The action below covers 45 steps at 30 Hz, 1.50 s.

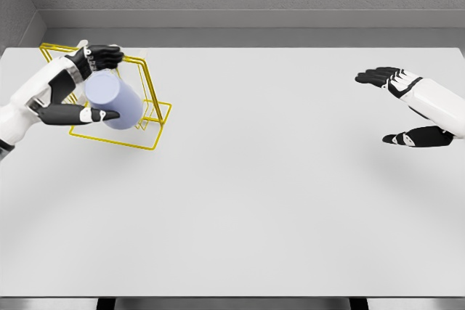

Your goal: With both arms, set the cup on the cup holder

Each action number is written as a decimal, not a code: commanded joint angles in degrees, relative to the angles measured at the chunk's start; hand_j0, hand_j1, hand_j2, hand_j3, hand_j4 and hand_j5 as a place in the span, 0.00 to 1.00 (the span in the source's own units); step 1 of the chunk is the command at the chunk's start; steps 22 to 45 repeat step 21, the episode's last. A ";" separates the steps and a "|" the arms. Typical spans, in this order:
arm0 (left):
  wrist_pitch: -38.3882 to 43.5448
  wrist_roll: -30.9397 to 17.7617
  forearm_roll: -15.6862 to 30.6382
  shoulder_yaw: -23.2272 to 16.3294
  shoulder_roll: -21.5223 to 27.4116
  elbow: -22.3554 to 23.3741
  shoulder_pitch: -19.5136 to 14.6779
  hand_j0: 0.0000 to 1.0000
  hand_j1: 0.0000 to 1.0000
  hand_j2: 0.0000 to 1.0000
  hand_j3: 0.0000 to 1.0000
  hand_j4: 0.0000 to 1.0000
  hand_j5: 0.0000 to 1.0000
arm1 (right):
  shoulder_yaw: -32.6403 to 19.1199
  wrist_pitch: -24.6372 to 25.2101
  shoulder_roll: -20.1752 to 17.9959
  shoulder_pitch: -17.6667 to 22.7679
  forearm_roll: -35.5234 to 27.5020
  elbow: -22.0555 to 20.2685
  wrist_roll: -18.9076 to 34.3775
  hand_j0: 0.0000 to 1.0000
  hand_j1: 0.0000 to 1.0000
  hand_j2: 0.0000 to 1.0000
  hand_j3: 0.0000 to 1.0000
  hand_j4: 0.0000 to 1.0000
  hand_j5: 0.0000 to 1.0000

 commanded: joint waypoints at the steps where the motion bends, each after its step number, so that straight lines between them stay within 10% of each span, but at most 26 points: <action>1: 0.02 0.01 0.09 0.00 0.22 0.15 0.00 1.00 1.00 1.00 1.00 1.00 1.00 | 0.00 0.17 -0.05 0.00 -0.42 0.04 -0.03 1.00 1.00 1.00 1.00 1.00 1.00; 45: -10.46 0.18 0.01 1.14 6.28 0.06 2.46 1.00 1.00 1.00 1.00 1.00 1.00 | 0.00 0.17 -0.05 0.09 -0.42 0.13 -0.03 1.00 1.00 1.00 1.00 1.00 1.00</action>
